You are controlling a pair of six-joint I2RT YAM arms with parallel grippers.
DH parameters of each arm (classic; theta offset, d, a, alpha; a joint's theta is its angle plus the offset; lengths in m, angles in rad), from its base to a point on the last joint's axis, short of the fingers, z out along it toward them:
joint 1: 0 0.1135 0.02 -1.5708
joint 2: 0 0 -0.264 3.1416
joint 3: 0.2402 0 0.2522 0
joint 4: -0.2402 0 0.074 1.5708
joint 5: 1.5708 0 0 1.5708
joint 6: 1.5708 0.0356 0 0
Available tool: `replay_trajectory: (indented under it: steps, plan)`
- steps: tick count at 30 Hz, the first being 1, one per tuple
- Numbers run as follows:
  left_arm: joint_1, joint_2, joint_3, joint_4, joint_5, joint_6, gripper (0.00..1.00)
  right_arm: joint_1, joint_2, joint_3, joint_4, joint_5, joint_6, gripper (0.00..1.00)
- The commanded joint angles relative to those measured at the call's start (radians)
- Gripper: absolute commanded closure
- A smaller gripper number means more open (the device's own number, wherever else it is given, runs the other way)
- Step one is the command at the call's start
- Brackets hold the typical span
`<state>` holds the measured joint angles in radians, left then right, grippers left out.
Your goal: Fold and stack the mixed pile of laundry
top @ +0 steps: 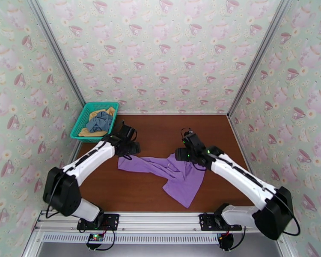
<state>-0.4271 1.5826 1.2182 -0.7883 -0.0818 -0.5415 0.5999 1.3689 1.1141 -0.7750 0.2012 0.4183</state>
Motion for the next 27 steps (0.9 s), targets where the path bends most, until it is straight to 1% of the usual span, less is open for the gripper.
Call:
replay_trajectory:
  steps: [1, 5, 7, 8, 9, 11, 12, 13, 14, 17, 21, 24, 27]
  plan:
    - [0.010, 0.063, 0.022, 0.012, 0.062, 0.047, 0.25, -0.001, 0.120, 0.050, -0.041, -0.030, -0.143, 0.27]
    - [0.010, 0.136, 0.000, 0.064, 0.116, 0.065, 0.24, 0.000, 0.244, 0.080, -0.014, -0.052, -0.191, 0.26]
    - [0.010, 0.181, -0.007, 0.081, 0.129, 0.075, 0.24, 0.000, 0.312, 0.101, 0.001, -0.047, -0.200, 0.32]
    - [0.010, 0.196, -0.010, 0.089, 0.134, 0.078, 0.27, -0.001, 0.339, 0.114, 0.005, -0.048, -0.203, 0.37]
    - [0.010, 0.211, -0.017, 0.097, 0.138, 0.078, 0.34, 0.000, 0.368, 0.129, 0.010, -0.052, -0.203, 0.47]
    - [0.010, 0.219, -0.040, 0.123, 0.147, 0.075, 0.64, -0.001, 0.413, 0.153, 0.027, -0.055, -0.201, 0.77]
    - [0.010, 0.212, -0.052, 0.134, 0.145, 0.070, 0.80, -0.001, 0.425, 0.167, 0.029, -0.049, -0.197, 0.92]
    - [0.010, 0.200, -0.063, 0.139, 0.137, 0.066, 0.93, -0.001, 0.429, 0.183, 0.026, -0.034, -0.194, 1.00]
    - [0.008, 0.185, -0.068, 0.137, 0.125, 0.064, 1.00, 0.000, 0.422, 0.198, 0.017, -0.004, -0.191, 1.00]
    - [0.010, 0.094, -0.071, 0.104, 0.080, 0.062, 1.00, -0.004, 0.341, 0.246, -0.023, 0.088, -0.174, 1.00]
    - [0.010, -0.088, -0.050, 0.052, 0.009, 0.059, 1.00, -0.030, 0.127, 0.274, -0.034, 0.187, -0.115, 1.00]
    - [0.016, -0.212, -0.037, 0.036, -0.049, 0.063, 1.00, -0.072, -0.026, 0.223, 0.007, 0.243, -0.047, 1.00]
    - [0.015, -0.309, -0.077, 0.057, -0.077, 0.060, 1.00, -0.119, -0.162, 0.109, 0.041, 0.273, 0.029, 1.00]
